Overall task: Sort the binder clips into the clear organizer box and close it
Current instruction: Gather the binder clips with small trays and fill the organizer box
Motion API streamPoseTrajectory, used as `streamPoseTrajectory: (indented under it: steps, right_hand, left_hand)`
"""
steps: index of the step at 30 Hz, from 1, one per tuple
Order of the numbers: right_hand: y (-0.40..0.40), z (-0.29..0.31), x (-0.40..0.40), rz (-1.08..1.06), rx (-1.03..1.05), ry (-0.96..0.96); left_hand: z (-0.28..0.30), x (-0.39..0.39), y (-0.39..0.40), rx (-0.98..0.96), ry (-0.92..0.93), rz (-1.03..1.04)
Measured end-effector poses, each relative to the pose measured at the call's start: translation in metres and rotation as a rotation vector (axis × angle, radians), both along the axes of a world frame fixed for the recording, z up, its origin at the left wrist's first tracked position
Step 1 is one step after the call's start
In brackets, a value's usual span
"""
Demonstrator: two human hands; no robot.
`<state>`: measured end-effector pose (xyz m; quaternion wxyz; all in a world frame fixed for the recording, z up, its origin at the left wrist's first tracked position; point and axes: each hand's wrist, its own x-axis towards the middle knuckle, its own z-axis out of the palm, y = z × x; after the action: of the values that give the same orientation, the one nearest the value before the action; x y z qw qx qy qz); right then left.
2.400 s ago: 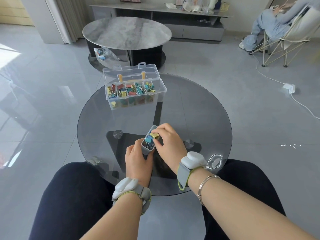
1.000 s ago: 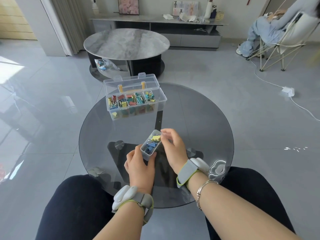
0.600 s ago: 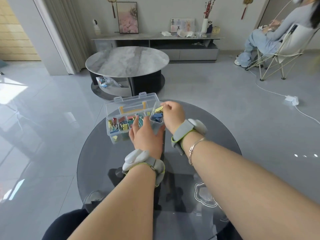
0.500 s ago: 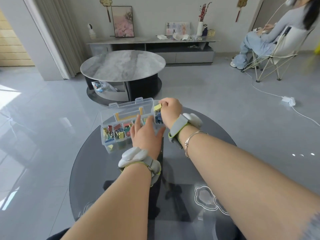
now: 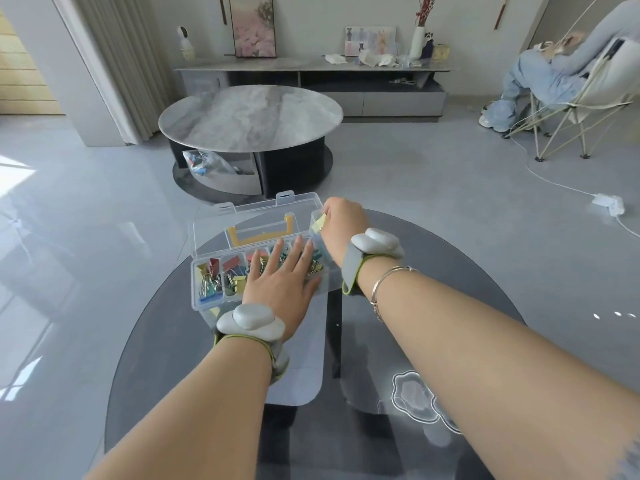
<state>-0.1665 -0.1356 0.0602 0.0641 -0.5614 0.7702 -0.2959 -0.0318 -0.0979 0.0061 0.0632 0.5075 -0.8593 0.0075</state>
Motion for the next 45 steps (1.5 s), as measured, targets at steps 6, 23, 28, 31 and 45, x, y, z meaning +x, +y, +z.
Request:
streamPoseTrajectory:
  steps: [6, 23, 28, 31, 45]
  right_hand:
    - [0.005, -0.003, -0.001, -0.017, 0.083, 0.159]
    - [0.029, -0.04, -0.015, 0.207, 0.29, -0.043]
    - [0.024, -0.04, -0.008, 0.15, 0.146, -0.413]
    - [0.015, -0.035, -0.005, 0.101, 0.164, -0.426]
    - [-0.002, -0.021, -0.017, -0.325, 0.298, -0.494]
  left_hand:
    - [0.0, -0.001, -0.004, 0.021, 0.009, -0.015]
    - [-0.002, -0.004, -0.006, -0.016, -0.011, 0.027]
    - [0.002, 0.005, -0.009, -0.106, 0.067, 0.031]
    - [0.002, 0.018, -0.017, -0.16, 0.166, 0.273]
    - [0.003, 0.014, -0.014, 0.066, 0.243, 0.438]
